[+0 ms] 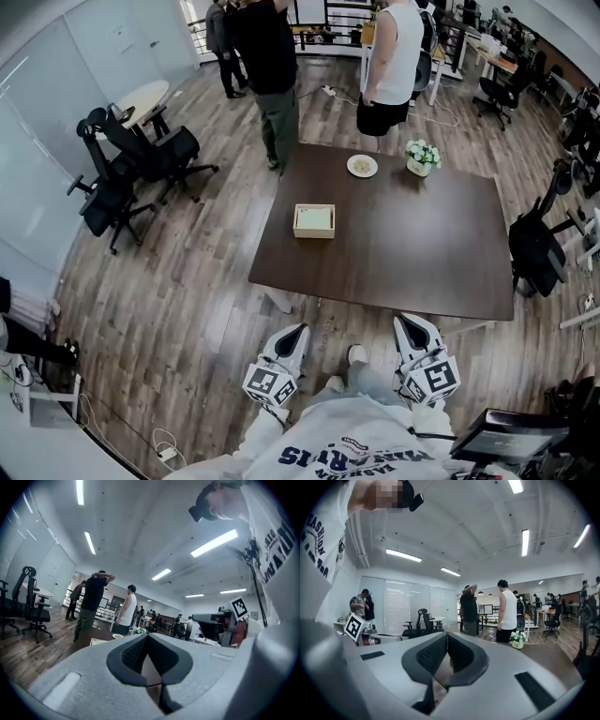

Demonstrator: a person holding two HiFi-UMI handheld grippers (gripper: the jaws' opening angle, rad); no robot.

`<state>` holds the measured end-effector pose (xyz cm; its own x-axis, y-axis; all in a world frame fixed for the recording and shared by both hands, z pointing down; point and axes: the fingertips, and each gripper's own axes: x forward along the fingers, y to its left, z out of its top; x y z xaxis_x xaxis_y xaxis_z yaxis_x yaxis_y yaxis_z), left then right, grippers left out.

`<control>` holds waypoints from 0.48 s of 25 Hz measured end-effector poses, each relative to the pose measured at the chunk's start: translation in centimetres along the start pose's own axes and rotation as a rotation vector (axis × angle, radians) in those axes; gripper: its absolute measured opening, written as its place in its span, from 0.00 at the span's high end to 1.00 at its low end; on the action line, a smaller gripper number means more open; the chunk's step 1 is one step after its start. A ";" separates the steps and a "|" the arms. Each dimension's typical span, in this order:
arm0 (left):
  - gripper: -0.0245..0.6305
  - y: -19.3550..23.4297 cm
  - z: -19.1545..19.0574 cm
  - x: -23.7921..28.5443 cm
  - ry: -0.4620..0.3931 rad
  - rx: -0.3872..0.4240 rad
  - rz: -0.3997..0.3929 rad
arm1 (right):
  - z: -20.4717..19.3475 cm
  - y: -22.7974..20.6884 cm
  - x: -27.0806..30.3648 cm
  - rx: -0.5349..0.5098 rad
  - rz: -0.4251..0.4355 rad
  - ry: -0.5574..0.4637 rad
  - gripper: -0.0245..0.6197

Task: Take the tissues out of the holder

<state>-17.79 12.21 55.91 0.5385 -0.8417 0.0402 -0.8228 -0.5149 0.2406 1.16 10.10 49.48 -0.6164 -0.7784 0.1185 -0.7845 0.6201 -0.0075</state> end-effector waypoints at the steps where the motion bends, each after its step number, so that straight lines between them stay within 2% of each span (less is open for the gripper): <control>1: 0.96 0.7 0.4 0.3 -0.003 -0.001 0.014 | 0.2 -0.3 1.1 0.001 0.010 0.001 0.95; 8: 0.96 5.4 2.5 3.9 -0.017 0.064 0.115 | 0.7 -2.4 10.0 0.007 0.167 -0.032 0.95; 12: 0.96 8.1 3.7 7.3 -0.043 0.057 0.184 | 1.1 -4.7 15.2 -0.003 0.248 -0.048 0.95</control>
<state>-21.13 1.30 54.59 0.3711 -0.9278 0.0369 -0.9162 -0.3594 0.1773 -4.62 -4.78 50.23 -0.7929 -0.6058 0.0659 -0.6083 0.7932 -0.0277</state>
